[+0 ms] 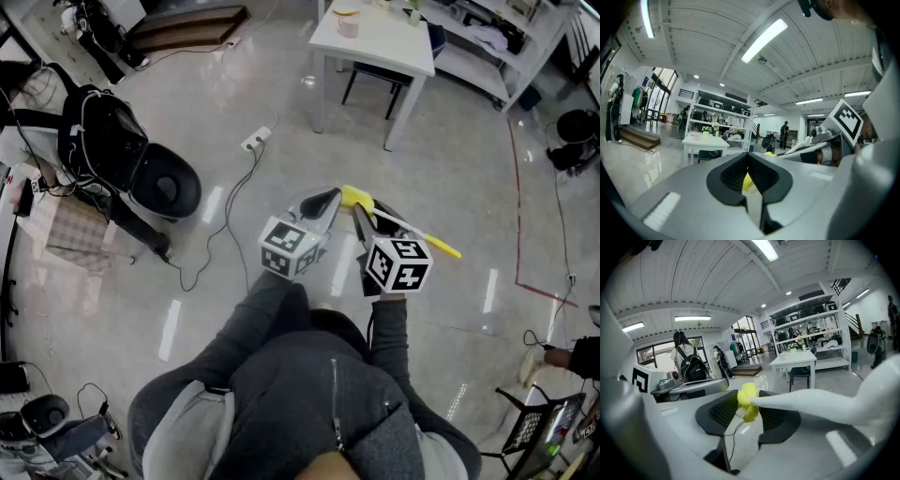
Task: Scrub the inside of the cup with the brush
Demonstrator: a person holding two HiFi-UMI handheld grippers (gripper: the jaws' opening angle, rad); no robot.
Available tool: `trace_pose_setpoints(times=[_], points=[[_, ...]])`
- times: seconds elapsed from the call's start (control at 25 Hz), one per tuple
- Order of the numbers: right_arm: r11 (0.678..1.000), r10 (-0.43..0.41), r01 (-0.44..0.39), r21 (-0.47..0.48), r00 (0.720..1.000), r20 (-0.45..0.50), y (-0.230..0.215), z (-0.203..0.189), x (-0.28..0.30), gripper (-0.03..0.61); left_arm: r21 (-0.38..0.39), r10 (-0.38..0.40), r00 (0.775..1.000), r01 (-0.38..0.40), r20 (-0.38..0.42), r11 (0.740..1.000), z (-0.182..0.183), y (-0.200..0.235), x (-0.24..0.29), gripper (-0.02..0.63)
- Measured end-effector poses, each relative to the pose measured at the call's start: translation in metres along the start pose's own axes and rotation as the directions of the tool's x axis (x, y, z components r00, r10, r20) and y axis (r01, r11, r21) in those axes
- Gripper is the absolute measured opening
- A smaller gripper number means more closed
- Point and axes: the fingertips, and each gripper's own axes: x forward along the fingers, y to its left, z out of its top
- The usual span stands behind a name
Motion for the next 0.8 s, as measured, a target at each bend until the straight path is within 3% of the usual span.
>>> trace_pose_setpoints(times=[0.2,0.4,0.8], points=[[0.999,-0.001,0.002,0.033,1.0,-0.026,-0.005,-0.021,-0.003,0.146,-0.063,0.011,0.999,-0.013,-0.036,0.998,-0.028,-0.005,-0.01,0.009],[0.998,-0.006,0.009,0.056,0.999,-0.052,-0.01,-0.029,0.003,0.15,-0.071,0.017,0.997,-0.022,-0.07,0.997,-0.041,0.0,-0.007,0.009],[0.995,-0.031,0.033,0.089,0.999,-0.029,-0.049,0.007,0.051,0.15,-0.06,-0.014,0.998,0.011,-0.061,0.998,-0.023,0.039,0.053,0.009]])
